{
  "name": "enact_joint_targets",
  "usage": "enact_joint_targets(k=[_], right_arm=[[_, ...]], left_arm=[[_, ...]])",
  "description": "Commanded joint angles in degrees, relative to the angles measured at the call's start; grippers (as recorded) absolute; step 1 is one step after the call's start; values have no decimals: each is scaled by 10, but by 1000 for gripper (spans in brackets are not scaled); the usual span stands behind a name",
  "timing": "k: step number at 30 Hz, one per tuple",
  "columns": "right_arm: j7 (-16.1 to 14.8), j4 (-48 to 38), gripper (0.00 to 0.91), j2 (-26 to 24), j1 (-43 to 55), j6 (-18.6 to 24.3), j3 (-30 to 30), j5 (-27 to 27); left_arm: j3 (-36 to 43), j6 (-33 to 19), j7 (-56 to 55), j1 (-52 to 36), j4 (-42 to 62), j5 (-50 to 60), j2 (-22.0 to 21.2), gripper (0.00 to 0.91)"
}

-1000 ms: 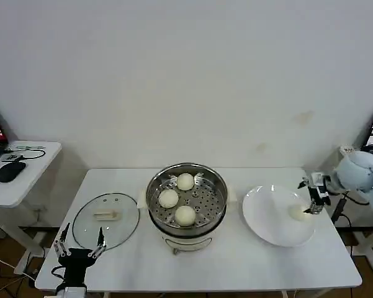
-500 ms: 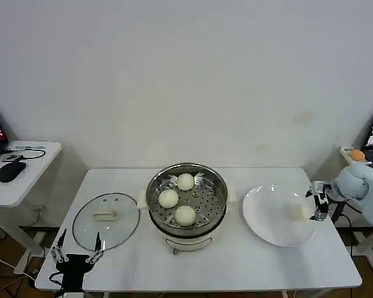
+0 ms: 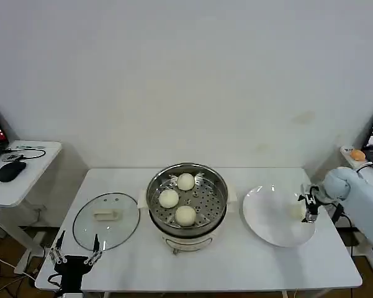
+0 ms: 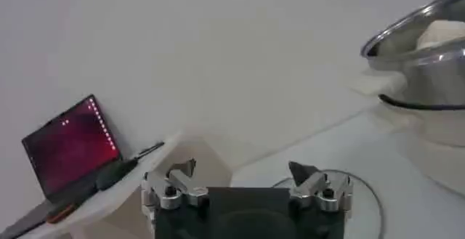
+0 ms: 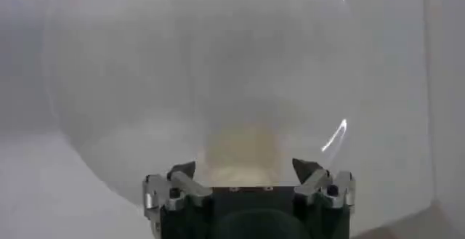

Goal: Take steamed baozi put them in steamer then cover it.

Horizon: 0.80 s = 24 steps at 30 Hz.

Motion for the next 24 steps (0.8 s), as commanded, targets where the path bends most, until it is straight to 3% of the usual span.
enact_joint_targets(k=[1,6,11,24], right_arm=[[0,-28,836,22,-2,0,1,-11],[-1,-31,715,28,-2,-4,1,-14],[-2,-28,655,25,1,-10,-4,-13],[-8,47,645,-28,68,-36,-72,32]], left_arm=[[-1,-1,-1,0,5,0,0,907],[-2,-2,-3,2,3,0,0,907],[-2,1,-2,5,-4,0,1,907],[-3,1,-5,4,-2,-1,1,907]])
